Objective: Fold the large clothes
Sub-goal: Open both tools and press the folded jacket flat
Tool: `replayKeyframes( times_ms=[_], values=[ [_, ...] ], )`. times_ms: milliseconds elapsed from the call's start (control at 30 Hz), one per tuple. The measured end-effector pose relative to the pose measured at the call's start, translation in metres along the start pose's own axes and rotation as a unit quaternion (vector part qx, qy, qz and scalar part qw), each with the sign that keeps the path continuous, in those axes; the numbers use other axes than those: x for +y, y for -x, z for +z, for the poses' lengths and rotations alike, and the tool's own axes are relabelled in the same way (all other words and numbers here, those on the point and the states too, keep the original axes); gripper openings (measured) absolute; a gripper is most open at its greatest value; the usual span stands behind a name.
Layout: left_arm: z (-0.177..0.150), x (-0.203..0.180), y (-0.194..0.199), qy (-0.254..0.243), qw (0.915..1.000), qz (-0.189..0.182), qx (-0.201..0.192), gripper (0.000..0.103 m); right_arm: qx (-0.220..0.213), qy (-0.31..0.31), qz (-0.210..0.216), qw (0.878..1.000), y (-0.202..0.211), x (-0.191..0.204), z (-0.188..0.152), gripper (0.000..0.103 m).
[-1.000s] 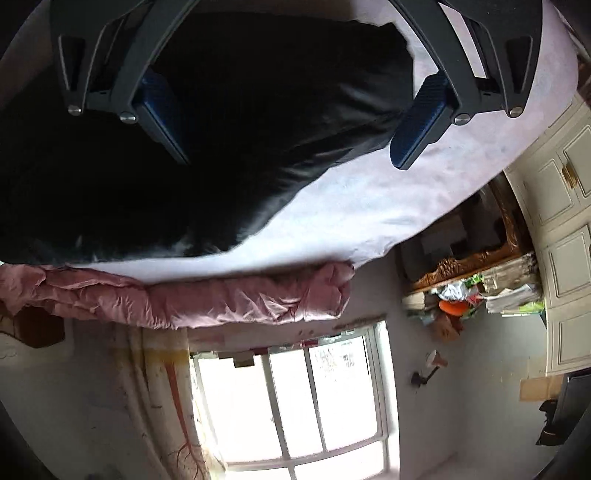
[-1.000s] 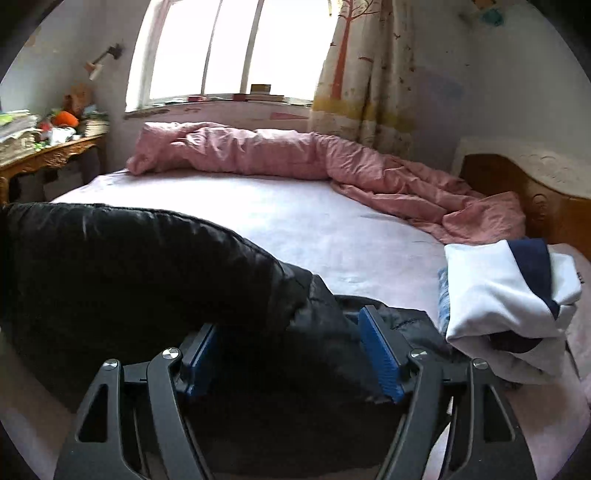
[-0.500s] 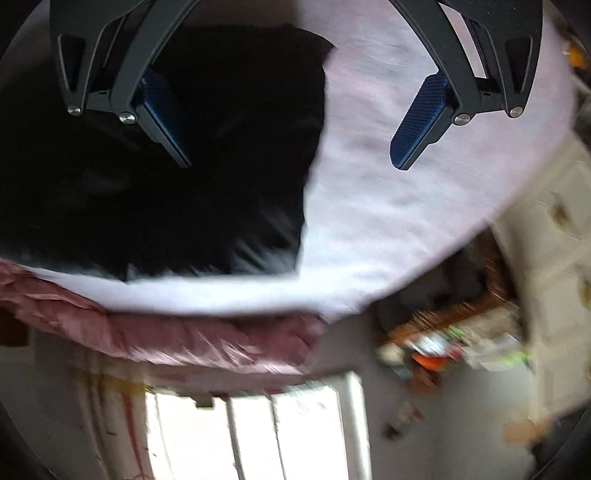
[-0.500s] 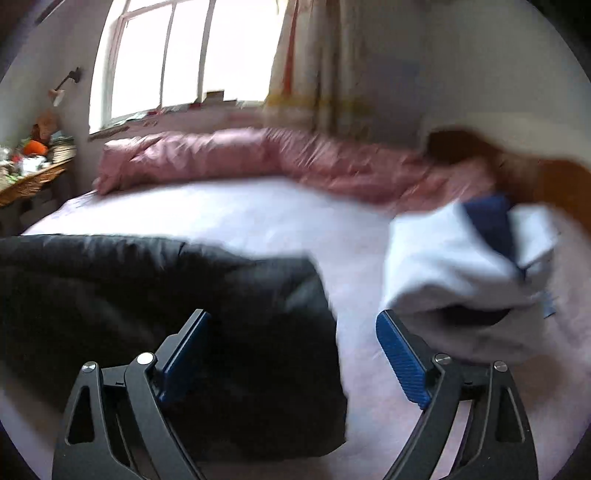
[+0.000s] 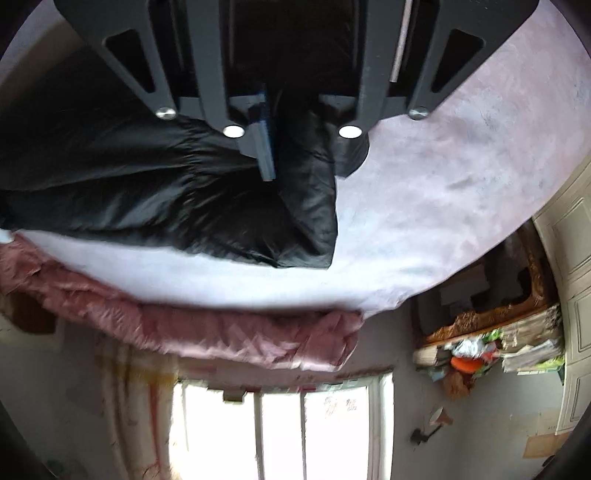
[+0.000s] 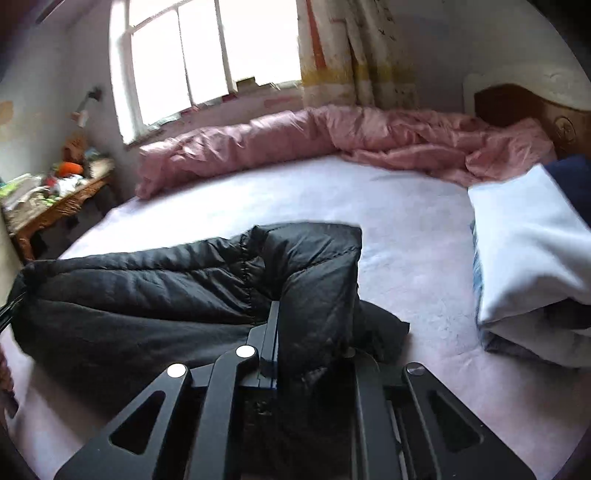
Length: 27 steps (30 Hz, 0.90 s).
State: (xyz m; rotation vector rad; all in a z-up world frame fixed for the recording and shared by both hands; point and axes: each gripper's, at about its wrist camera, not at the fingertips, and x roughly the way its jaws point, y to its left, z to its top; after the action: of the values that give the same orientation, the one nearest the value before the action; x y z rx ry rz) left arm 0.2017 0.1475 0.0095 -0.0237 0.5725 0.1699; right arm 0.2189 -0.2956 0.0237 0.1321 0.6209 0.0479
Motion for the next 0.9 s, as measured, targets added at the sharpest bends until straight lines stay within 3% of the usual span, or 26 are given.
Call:
replayKeyframes(
  times_ms=[133,167,333,367,400,433,467,500,533,633,700,733,800,867,900],
  values=[
    [-0.014,-0.003,-0.03,-0.005,0.9993,0.011,0.036,0.029,0.015,-0.012,-0.006,1.0,-0.032,-0.004,-0.01,0.021],
    [-0.013,-0.001,-0.03,0.002,0.9994,0.012,0.033,0.029,0.03,-0.012,0.0,0.999,-0.04,-0.004,-0.011,0.021],
    [-0.014,0.003,-0.023,0.01,0.9997,0.01,0.021,0.03,0.024,-0.014,-0.008,1.0,-0.04,-0.006,-0.01,0.023],
    [-0.013,0.004,-0.017,0.011,0.9998,0.016,0.009,0.032,0.021,-0.014,-0.013,1.0,-0.037,-0.006,-0.01,0.027],
    [-0.012,0.004,-0.008,0.014,0.9993,0.032,-0.008,0.043,0.013,-0.016,-0.025,0.999,-0.032,-0.006,-0.009,0.037],
    [-0.011,0.005,-0.001,0.016,0.9984,0.05,-0.021,0.048,0.001,-0.018,-0.039,0.999,-0.025,-0.007,-0.007,0.043],
    [-0.01,0.003,0.008,0.016,0.9974,0.059,-0.038,0.05,-0.008,-0.019,-0.047,0.999,-0.02,-0.006,-0.005,0.056],
    [-0.009,0.003,0.019,0.017,0.9968,0.054,-0.056,0.051,-0.023,-0.018,-0.051,0.998,-0.012,-0.005,-0.004,0.063],
    [-0.009,0.002,0.027,0.019,0.9963,0.049,-0.068,0.052,-0.035,-0.015,-0.047,0.998,-0.004,-0.005,-0.003,0.063],
    [-0.008,-0.001,0.057,0.028,0.9919,0.034,-0.119,0.078,-0.059,-0.02,-0.037,0.997,0.015,-0.007,0.003,0.065],
    [-0.007,-0.006,0.075,0.018,0.9882,0.011,-0.152,0.095,-0.08,-0.031,-0.033,0.996,0.029,-0.006,0.006,0.077],
    [-0.006,-0.01,0.082,0.01,0.9871,-0.009,-0.16,0.098,-0.09,-0.035,-0.029,0.995,0.036,-0.004,0.006,0.085],
    [-0.004,-0.02,0.088,-0.006,0.986,-0.056,-0.157,0.102,-0.099,-0.034,0.007,0.994,0.05,0.005,0.008,0.089],
    [-0.002,-0.029,0.081,-0.017,0.9884,-0.087,-0.123,0.102,-0.078,-0.029,0.049,0.995,0.052,0.011,0.009,0.093],
    [-0.002,-0.033,0.073,-0.018,0.989,-0.107,-0.1,0.102,-0.054,-0.027,0.09,0.994,0.049,0.016,0.008,0.097]
  ],
)
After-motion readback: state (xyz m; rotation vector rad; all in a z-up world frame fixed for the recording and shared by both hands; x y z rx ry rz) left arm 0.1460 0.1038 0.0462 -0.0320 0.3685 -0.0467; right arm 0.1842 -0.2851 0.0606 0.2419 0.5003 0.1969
